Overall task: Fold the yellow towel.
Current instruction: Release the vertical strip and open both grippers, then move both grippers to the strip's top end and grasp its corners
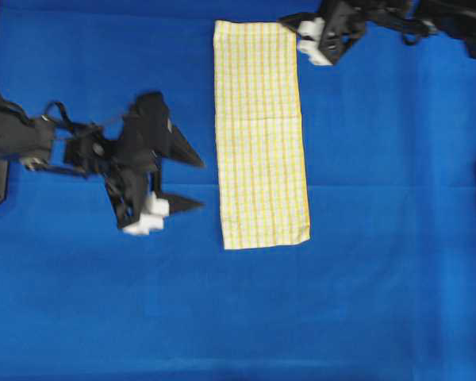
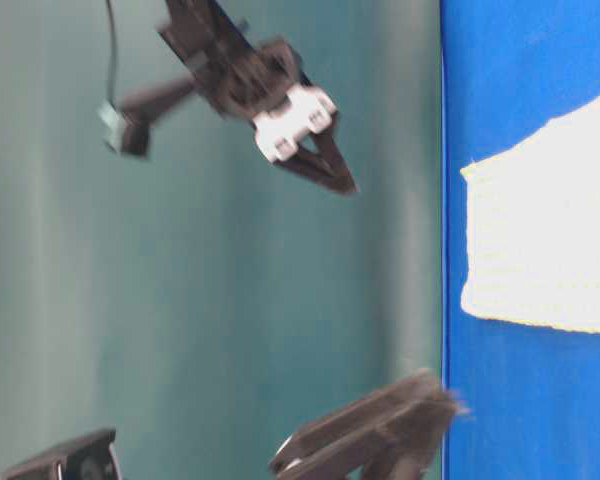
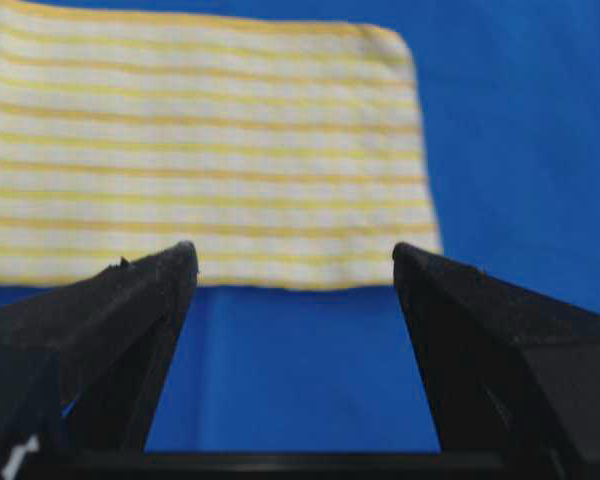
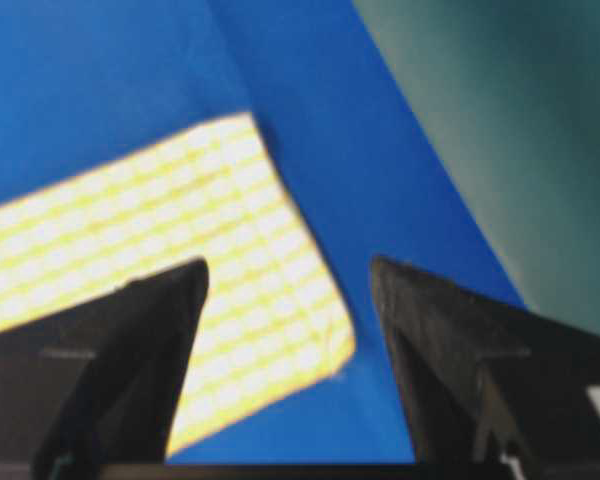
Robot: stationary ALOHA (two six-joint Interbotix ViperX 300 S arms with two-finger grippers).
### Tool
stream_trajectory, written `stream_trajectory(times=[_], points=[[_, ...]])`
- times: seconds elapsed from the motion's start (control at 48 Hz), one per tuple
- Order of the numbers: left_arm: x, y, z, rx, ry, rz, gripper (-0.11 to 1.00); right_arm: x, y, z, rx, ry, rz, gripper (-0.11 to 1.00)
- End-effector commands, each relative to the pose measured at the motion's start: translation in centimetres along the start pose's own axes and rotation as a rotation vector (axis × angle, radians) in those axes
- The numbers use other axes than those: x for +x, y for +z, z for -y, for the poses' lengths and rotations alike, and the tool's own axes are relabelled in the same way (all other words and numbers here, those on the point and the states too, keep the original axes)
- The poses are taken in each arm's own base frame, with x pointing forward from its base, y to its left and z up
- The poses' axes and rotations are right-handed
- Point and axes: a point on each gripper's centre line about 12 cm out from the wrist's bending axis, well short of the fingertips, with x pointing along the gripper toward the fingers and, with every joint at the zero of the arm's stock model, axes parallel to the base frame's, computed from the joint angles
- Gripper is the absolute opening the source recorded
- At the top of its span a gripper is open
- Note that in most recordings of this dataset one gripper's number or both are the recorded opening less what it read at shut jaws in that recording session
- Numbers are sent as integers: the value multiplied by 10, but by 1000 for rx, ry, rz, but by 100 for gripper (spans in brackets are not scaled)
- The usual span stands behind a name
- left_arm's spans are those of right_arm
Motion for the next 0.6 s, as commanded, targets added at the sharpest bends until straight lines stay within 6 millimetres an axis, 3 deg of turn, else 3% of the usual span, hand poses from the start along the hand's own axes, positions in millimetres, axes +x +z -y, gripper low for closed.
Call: stream_trajectory(times=[0.0,0.167,0.354,0.584], points=[[-14,11,-11,-17,23,60,73,-28,8,-3,5,10,61,67],[-23,12,-33,-47,72,105,75,-63,-13,-10,12,39,92,67],[-25,16,-44,-66,98,139,80,-95,-30,-31,-16,113,126,68],[-23,17,-53,-79,119,165,84,-102,-39,-38,-11,141,135,68]])
